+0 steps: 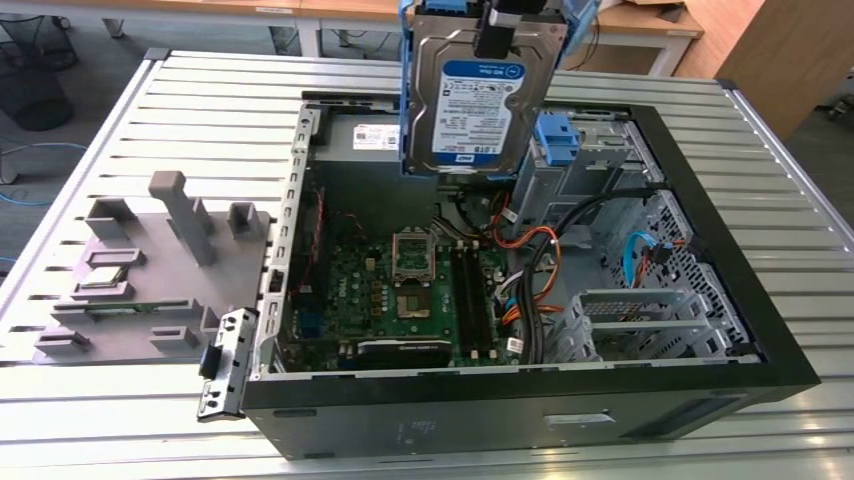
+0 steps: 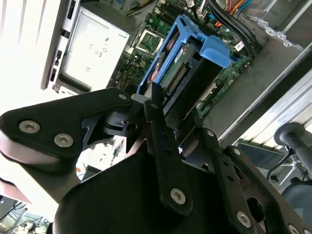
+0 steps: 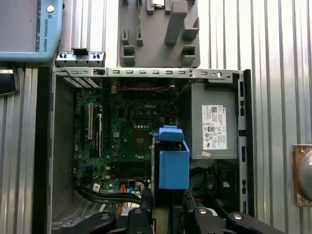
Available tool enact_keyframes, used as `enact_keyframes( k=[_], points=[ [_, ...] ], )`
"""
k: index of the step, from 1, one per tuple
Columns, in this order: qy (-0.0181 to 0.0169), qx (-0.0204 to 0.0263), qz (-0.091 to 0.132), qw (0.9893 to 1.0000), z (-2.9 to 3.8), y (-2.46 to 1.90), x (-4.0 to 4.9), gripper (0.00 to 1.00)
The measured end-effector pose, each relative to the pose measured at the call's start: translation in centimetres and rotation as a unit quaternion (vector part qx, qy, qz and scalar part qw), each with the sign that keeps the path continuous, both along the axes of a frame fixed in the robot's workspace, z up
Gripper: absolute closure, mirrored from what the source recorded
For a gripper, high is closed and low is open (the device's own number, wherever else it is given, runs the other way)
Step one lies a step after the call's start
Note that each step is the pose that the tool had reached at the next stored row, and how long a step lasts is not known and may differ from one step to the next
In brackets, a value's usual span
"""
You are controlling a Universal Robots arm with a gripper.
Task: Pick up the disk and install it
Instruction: 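Pick up the disk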
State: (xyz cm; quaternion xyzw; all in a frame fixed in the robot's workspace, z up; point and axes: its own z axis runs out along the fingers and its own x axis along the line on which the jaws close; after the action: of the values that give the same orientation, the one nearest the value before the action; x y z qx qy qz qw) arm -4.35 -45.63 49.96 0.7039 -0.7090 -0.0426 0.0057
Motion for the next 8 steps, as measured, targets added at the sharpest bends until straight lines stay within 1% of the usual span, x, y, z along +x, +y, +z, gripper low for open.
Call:
enact_keyframes(
  k=[4,8],
  points=[
    [0.0,0.0,-0.001,1.0,-0.01,-0.42,0.36,0.65],
    [0.0,0.0,-0.002,1.0,-0.03,-0.94,0.66,0.65]
  ],
)
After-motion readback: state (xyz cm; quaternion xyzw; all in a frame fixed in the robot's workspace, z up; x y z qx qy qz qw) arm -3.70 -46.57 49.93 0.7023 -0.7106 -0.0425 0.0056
